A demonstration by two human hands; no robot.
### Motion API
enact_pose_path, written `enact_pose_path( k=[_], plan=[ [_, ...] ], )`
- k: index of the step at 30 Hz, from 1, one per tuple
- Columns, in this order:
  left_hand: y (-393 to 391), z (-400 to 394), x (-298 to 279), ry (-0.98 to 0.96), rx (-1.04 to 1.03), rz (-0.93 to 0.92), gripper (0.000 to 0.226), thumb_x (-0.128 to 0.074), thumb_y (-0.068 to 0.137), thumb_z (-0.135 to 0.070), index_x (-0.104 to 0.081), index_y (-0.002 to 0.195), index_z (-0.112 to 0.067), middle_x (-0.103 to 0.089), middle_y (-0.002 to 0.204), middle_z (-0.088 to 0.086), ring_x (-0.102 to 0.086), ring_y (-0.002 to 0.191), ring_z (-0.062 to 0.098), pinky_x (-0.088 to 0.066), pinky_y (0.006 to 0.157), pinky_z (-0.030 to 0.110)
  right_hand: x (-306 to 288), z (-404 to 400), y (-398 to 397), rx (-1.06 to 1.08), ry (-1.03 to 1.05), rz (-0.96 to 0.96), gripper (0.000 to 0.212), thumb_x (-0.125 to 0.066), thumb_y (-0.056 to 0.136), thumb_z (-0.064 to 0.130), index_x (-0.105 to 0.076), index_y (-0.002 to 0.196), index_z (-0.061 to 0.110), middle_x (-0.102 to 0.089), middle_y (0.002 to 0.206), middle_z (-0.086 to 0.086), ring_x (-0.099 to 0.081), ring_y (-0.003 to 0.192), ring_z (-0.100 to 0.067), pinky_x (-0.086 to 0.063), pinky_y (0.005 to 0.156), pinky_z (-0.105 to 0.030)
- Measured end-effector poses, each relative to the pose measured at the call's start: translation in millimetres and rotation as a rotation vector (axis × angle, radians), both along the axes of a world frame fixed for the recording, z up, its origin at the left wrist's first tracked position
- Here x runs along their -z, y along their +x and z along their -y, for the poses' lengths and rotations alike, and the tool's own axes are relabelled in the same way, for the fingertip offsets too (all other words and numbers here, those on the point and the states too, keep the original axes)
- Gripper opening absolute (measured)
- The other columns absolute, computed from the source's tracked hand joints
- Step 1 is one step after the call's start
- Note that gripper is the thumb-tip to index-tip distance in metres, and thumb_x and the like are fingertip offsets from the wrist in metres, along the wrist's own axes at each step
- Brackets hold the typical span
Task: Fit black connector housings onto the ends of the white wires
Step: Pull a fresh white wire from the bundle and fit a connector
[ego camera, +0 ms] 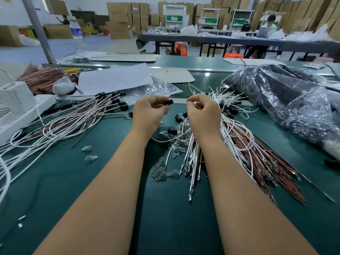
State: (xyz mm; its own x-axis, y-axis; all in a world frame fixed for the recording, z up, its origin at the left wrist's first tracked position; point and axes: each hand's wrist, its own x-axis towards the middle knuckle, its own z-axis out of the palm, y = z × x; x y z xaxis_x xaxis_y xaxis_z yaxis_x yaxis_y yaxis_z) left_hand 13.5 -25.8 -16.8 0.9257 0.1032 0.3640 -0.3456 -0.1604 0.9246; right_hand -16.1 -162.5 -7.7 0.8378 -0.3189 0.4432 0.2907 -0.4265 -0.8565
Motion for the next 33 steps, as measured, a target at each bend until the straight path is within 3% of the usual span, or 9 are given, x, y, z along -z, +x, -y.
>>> enact_pose_path(
  k=[3,6,12,15,18,21,29,33],
  plan=[
    [-1.2,1.7,-0.8,-0.065,0.066,0.006,0.025,-0.072,0.079,0.005,-0.071,0.089,-0.017,-0.072,0.081,-0.003,-0.067,0.072,0.008,-0.055,0.073,0.020,0.6,-0.6,0.1,-0.009,-0.052,-0.012,0.018,-0.056,0.090,0.010,-0.065,0.084,0.024,-0.056,0.065,0.009,-0.048,0.051,-0.001,-0.034,0.049,-0.014],
    [-2.5,1.0,-1.4,-0.110,0.117,-0.009,0.025,-0.072,0.079,0.005,-0.071,0.087,-0.018,-0.073,0.080,-0.004,-0.068,0.075,0.009,-0.055,0.075,0.020,0.5,-0.5,0.0,-0.012,-0.094,-0.022,0.017,-0.055,0.089,0.011,-0.066,0.086,0.022,-0.057,0.067,0.007,-0.050,0.055,-0.007,-0.037,0.054,-0.022],
    [-2.4,-0.4,-1.2,-0.137,0.136,-0.018,0.027,-0.067,0.082,0.008,-0.071,0.097,-0.014,-0.073,0.088,0.001,-0.069,0.084,0.012,-0.054,0.084,0.019,0.6,-1.4,-0.2,0.046,-0.276,-0.048,0.014,-0.055,0.088,0.013,-0.067,0.089,0.020,-0.063,0.093,-0.005,-0.060,0.081,-0.022,-0.051,0.077,-0.038],
    [-0.9,-2.9,-0.7,-0.186,0.158,-0.048,0.025,-0.067,0.083,0.008,-0.070,0.097,-0.013,-0.072,0.089,0.005,-0.068,0.084,0.014,-0.054,0.083,0.020,1.1,-2.5,-0.7,0.031,-0.269,-0.015,0.014,-0.056,0.088,0.012,-0.067,0.088,0.020,-0.063,0.094,-0.003,-0.058,0.078,-0.016,-0.049,0.074,-0.034],
    [1.6,-4.1,1.6,-0.202,0.145,-0.075,0.019,-0.067,0.084,0.004,-0.071,0.091,-0.014,-0.071,0.080,0.005,-0.066,0.075,0.013,-0.054,0.076,0.018,0.9,-3.9,-0.8,-0.029,-0.194,0.034,0.015,-0.058,0.089,0.011,-0.066,0.085,0.023,-0.062,0.089,0.001,-0.053,0.069,-0.003,-0.042,0.064,-0.022],
    [3.4,-3.6,2.7,-0.243,0.171,-0.110,0.015,-0.068,0.085,0.000,-0.071,0.088,-0.014,-0.072,0.078,0.005,-0.067,0.072,0.012,-0.054,0.073,0.018,1.8,-3.3,0.6,-0.035,-0.175,0.029,0.016,-0.058,0.089,0.011,-0.066,0.084,0.024,-0.062,0.085,0.001,-0.052,0.065,-0.001,-0.038,0.058,-0.018],
    [4.7,-4.7,2.7,-0.324,0.255,-0.163,0.011,-0.069,0.083,0.001,-0.072,0.083,-0.010,-0.074,0.074,0.006,-0.070,0.070,0.013,-0.055,0.069,0.018,3.8,-3.0,1.8,-0.005,-0.314,0.010,0.015,-0.059,0.089,0.010,-0.071,0.093,0.018,-0.065,0.100,-0.003,-0.062,0.086,-0.019,-0.051,0.080,-0.033],
    [2.3,-3.7,2.0,-0.306,0.272,-0.154,0.019,-0.070,0.079,0.007,-0.071,0.087,-0.009,-0.074,0.077,0.004,-0.071,0.076,0.015,-0.055,0.073,0.019,4.7,-4.0,2.7,-0.008,-0.331,0.004,0.015,-0.060,0.090,0.009,-0.073,0.096,0.012,-0.067,0.099,-0.005,-0.063,0.089,-0.020,-0.051,0.081,-0.032]
  ],
)
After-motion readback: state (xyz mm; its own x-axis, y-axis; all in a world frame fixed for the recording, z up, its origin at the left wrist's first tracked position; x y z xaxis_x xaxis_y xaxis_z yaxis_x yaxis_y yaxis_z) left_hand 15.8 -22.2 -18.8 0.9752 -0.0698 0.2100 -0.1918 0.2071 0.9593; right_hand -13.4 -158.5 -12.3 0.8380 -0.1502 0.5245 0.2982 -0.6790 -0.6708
